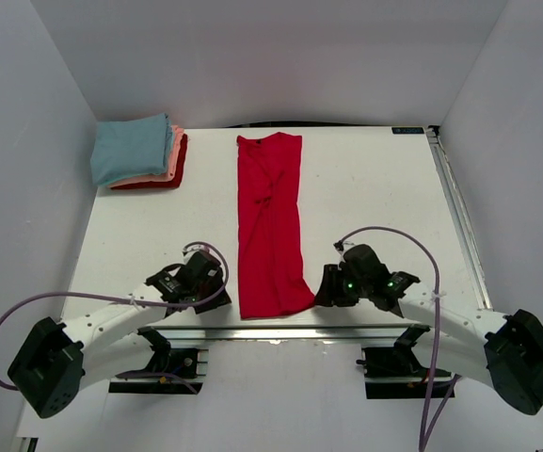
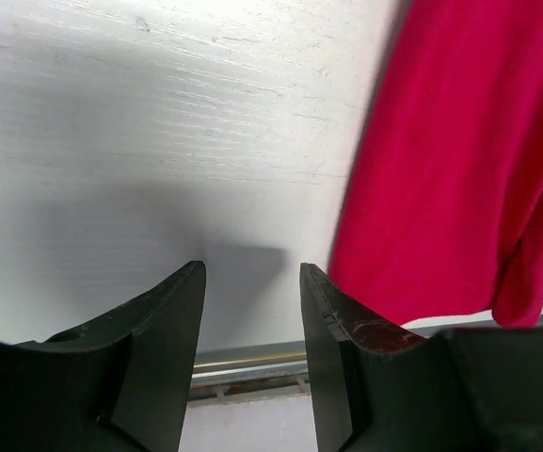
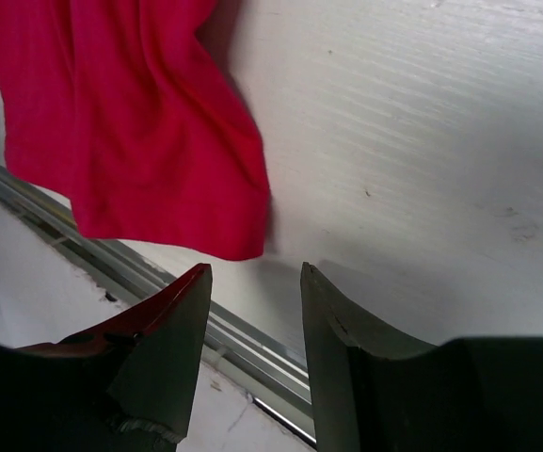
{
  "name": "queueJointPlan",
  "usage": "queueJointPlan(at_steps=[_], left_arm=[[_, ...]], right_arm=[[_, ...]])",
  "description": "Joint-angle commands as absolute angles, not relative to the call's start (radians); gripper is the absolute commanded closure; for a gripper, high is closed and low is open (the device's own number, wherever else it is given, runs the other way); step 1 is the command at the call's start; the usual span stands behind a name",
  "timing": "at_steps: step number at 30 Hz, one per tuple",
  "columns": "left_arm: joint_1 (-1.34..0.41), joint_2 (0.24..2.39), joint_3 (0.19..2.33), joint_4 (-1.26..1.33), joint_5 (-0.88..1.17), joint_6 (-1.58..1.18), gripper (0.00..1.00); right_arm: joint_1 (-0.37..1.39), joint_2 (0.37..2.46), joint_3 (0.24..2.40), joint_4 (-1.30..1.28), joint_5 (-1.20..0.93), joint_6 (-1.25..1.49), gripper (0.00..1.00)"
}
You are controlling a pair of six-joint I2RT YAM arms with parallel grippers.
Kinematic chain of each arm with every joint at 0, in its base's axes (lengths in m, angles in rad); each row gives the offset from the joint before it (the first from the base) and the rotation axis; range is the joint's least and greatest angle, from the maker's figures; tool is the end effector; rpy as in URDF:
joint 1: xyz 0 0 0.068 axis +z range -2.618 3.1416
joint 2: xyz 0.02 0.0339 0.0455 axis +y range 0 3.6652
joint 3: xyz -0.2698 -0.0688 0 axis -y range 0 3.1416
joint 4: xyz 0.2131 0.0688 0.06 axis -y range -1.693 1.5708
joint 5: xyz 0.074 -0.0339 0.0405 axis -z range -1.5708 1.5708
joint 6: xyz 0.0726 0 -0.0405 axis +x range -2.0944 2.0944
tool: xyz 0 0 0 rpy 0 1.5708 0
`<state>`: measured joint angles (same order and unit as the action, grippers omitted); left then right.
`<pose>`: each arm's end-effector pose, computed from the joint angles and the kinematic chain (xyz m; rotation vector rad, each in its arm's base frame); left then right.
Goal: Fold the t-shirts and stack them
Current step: Grab the bottom of the folded rectangular tshirt with both arms
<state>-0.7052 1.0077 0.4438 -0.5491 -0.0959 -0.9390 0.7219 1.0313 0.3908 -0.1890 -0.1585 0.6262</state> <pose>0.1209 -0.0937 0.1473 -0.3495 2.7140 -0.3776 0.1324 0.1318 0.1583 -0.2004 2.5416 0.7762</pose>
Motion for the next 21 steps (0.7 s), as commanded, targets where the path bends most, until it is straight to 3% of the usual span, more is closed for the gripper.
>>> queueJointPlan(at_steps=[1,15,18,21], left_arm=[[-0.732,0.982,0.422,-0.49,-0.106,-0.989,0.44],[-0.905,1.062,0.397,-0.39,-0.169,-1.133,0.41],[-0.937,1.068,0.394,-0.368,-0.169,-1.163,0.42],[-0.965,1.088,0.397,-0.371,-0.175,-1.186,0.52]], right_arm=[[0.716,1.042,0.37,-0.045,-0.216,0.68,0.5],[0.718,1.097,0.348,0.057,-0.212,0.739,0.49],[0.716,1.118,0.339,0.074,-0.221,0.747,0.57],[0.716,1.123,0.315,0.112,-0.229,0.773,0.61]])
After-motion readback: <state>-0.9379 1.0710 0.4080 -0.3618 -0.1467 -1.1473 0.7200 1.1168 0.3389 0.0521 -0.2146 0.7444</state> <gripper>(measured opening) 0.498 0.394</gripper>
